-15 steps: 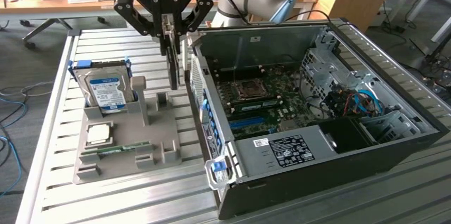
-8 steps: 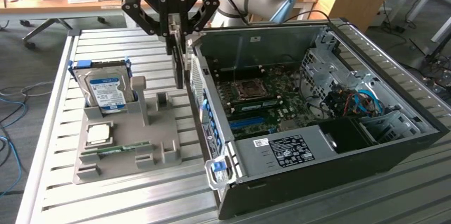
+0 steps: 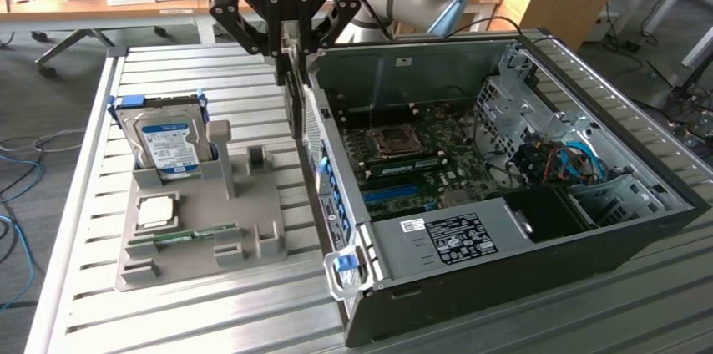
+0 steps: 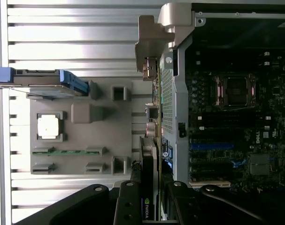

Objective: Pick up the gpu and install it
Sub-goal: 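Pick up the gpu and move the gpu toward the slot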

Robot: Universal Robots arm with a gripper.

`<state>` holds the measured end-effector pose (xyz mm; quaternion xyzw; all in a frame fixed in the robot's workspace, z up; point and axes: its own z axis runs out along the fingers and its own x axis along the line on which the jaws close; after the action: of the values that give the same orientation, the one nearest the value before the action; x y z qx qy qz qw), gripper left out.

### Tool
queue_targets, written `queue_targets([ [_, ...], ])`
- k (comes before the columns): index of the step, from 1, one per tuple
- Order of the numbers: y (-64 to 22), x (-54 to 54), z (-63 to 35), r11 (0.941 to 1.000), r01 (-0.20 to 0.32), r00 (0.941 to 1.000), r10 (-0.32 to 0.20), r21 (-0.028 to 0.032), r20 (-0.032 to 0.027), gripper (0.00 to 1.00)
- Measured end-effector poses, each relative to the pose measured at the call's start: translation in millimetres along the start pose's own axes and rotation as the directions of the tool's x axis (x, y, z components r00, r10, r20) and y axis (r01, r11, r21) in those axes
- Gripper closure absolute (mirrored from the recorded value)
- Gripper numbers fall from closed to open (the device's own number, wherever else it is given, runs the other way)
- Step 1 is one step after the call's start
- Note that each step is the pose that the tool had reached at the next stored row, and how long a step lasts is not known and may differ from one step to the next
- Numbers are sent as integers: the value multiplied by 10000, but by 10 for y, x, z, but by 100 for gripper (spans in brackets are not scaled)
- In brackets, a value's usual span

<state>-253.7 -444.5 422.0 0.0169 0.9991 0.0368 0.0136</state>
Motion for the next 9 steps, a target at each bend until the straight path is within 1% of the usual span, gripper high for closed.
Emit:
queue_targets([
  [9, 18, -173, 6, 10000, -1, 10000, 1, -1, 1, 73],
])
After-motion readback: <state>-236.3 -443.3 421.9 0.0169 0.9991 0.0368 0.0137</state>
